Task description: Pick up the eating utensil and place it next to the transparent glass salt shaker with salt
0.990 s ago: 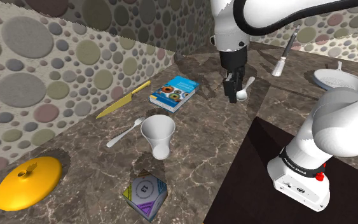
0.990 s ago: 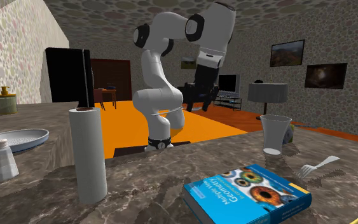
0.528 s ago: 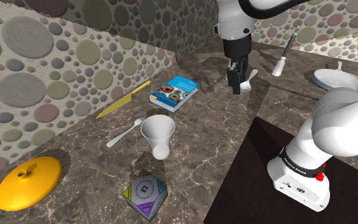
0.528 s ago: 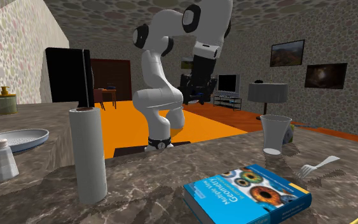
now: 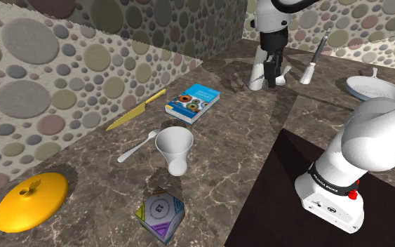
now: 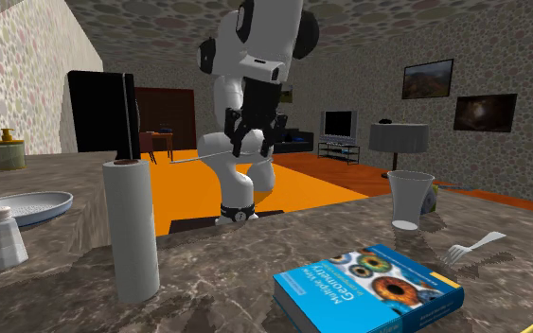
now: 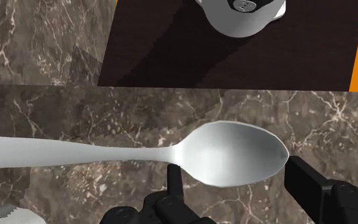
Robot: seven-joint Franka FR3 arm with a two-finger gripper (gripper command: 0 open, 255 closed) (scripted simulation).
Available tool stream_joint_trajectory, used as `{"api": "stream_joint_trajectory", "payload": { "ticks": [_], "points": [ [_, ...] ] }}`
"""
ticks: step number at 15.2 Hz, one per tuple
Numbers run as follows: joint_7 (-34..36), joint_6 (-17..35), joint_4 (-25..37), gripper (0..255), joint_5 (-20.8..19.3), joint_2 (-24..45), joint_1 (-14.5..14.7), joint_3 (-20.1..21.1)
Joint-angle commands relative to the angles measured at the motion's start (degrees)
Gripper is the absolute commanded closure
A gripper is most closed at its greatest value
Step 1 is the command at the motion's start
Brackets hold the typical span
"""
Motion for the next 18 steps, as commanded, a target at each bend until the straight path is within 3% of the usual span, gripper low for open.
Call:
{"api": "stream_joint_trajectory", "payload": {
  "ticks": [1, 10, 18],
  "points": [
    [-2.81, 1.21, 0.31, 255, -2.22, 1.15, -1.32, -2.37],
    [-14.50, 5.17, 5.98, 255, -9.75, 8.44, -6.37, -12.10],
    [-24.94, 8.97, 15.23, 255, -12.66, 18.75, -9.68, -20.08]
  ]
}}
